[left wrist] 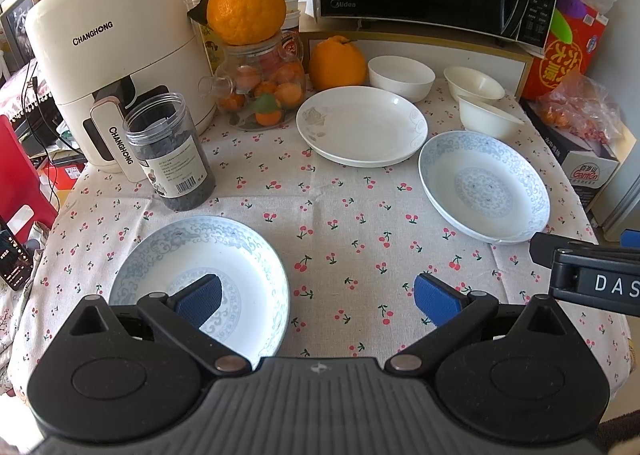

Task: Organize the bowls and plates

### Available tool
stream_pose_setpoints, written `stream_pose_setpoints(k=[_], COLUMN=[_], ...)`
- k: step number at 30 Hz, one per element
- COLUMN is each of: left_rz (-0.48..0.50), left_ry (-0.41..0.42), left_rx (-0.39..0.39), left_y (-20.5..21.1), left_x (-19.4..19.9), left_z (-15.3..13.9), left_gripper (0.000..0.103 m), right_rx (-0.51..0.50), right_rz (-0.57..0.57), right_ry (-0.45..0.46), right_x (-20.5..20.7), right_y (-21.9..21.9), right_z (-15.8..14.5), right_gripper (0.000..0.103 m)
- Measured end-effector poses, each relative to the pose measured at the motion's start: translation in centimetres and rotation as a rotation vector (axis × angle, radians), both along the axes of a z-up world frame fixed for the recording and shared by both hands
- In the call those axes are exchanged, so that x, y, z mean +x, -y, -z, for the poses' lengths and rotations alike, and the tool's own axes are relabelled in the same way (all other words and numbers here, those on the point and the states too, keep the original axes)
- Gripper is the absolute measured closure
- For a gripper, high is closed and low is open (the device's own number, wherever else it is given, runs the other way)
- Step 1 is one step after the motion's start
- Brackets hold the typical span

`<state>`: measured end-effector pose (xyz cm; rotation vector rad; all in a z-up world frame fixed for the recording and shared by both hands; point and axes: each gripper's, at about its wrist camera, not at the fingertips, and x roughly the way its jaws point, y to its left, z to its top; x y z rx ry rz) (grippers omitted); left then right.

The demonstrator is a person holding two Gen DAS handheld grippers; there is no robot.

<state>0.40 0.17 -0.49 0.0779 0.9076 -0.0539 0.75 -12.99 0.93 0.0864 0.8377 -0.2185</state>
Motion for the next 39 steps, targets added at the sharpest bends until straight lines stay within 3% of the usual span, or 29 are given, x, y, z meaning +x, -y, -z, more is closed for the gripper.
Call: stream_pose_setpoints(k=[20,30,34,39], left_rz=[0.007,0.061,0.057,0.039], left_ry=[-0.009,0.006,-0.038,-0.075], left_rx=[0.0,0.007,-0.047,-0.178], left_y=[-0.2,0.7,0.9,1.1], left_x=[0.6,3.4,5.0,7.1], left_z=[0.1,0.9,1.6,2.7], left_gripper=[0.0,0.0,0.0,0.002], right_rx=[-0.028,-0.08,-0.014,0.032], right_rz=[0.007,0.025,0.032,0.069], right_ry=[0.003,-0.04,-0.071,-0.093], right_x=[0.4,3.4,5.5,7.9], right_y=[0.3,2.7,4.7,7.3], right_z=[0.0,-1.0,-0.9,0.8], right_gripper=[0.0,0.0,0.0,0.0])
